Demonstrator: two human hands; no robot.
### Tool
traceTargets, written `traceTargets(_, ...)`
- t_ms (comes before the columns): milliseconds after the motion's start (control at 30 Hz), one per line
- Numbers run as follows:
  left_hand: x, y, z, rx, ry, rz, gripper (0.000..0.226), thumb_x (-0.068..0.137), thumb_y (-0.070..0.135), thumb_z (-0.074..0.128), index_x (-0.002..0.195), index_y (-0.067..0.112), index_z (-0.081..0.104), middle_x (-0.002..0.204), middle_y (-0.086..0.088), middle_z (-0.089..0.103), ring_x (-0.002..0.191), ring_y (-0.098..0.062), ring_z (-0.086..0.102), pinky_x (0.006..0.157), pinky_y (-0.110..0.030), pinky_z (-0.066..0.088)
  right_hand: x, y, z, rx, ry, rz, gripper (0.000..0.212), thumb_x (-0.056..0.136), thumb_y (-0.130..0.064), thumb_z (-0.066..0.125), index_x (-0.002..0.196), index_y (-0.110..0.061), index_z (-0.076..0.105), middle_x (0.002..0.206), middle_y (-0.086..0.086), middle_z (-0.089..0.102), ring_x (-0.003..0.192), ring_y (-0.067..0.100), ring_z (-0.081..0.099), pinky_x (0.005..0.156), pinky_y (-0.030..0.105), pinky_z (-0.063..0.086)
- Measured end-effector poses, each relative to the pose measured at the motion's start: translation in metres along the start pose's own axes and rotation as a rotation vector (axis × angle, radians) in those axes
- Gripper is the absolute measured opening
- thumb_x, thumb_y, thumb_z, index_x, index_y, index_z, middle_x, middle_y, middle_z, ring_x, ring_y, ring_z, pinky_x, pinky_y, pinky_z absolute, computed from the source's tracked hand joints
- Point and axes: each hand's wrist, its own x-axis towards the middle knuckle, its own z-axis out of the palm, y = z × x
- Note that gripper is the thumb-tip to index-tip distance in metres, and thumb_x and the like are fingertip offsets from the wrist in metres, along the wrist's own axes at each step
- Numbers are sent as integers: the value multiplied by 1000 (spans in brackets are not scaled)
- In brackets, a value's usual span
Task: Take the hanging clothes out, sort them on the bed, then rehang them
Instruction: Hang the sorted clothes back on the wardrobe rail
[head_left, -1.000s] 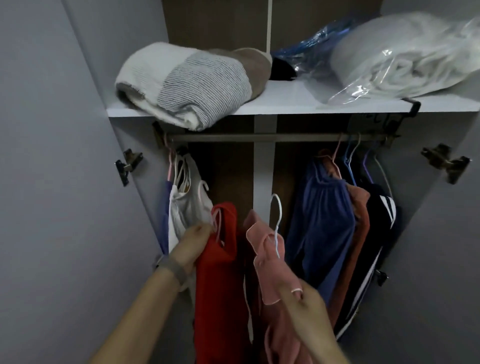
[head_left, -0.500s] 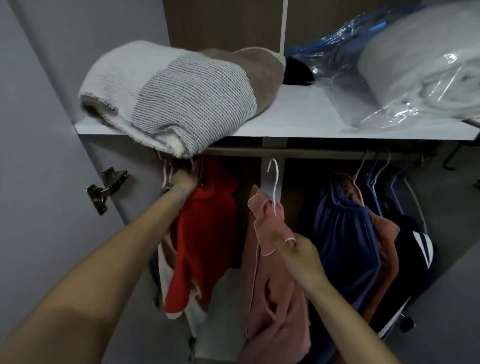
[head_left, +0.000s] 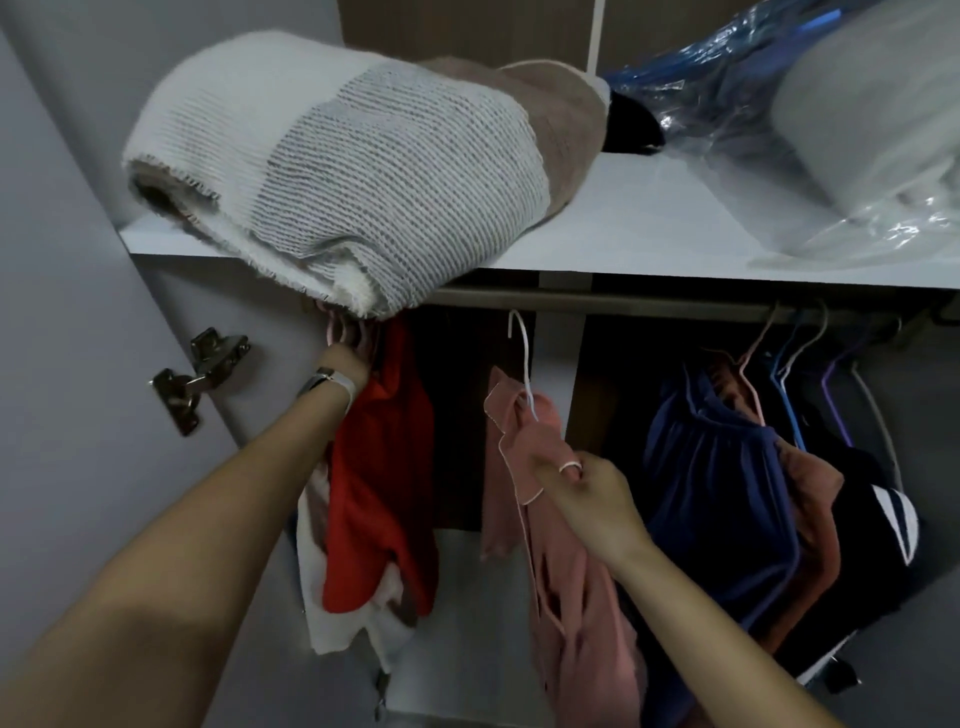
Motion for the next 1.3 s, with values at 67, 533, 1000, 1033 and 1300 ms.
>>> traceTargets(67, -19, -7, -1, -81, 151, 1, 41, 100, 17, 34, 124, -14, 48, 127, -37, 48, 121, -43, 45, 97, -40, 32, 7, -12, 13, 7, -16, -40, 40, 89, -25, 60, 53, -19, 43, 45, -9, 41, 37, 2, 38, 39, 13, 27)
traceTargets(533, -151, -75, -44, -301, 27, -22, 32, 97, 3, 36, 82, 21, 59, 80, 3, 61, 75, -11, 56, 70, -20, 46, 105, -51, 170, -107, -91, -30, 43, 100, -32, 35, 133, -8, 51, 126, 17, 59, 118, 33, 55, 89, 26, 41)
traceTargets(1000, -138, -15, 29, -60, -310, 239, 31, 87, 18, 45, 107, 8, 66, 110, -4, 65, 106, -19, 59, 96, -29, 43, 58, 27, 35, -221, -341, 155, 36, 91, -30, 60, 124, -17, 55, 119, 2, 60, 100, 14, 57, 80, 24, 49)
traceTargets(1033, -138, -5, 43, -36, -358, 275, 31, 88, 17, 45, 109, 8, 65, 113, -5, 65, 106, -19, 59, 93, -25, 43, 51, 40, 18, -192, -280, 172, 32, 90, -28, 61, 120, -19, 56, 115, 1, 61, 96, 11, 57, 74, 19, 46)
traceTargets(1300, -212, 101, 160, 19, -797, 546, 27, 92, 15, 48, 113, 13, 63, 116, -4, 65, 109, -18, 59, 94, -23, 45, -101, 131, -106, -131, 239, 322, 18, 81, -19, 72, 90, -26, 59, 87, 2, 66, 82, 17, 62, 84, 31, 48)
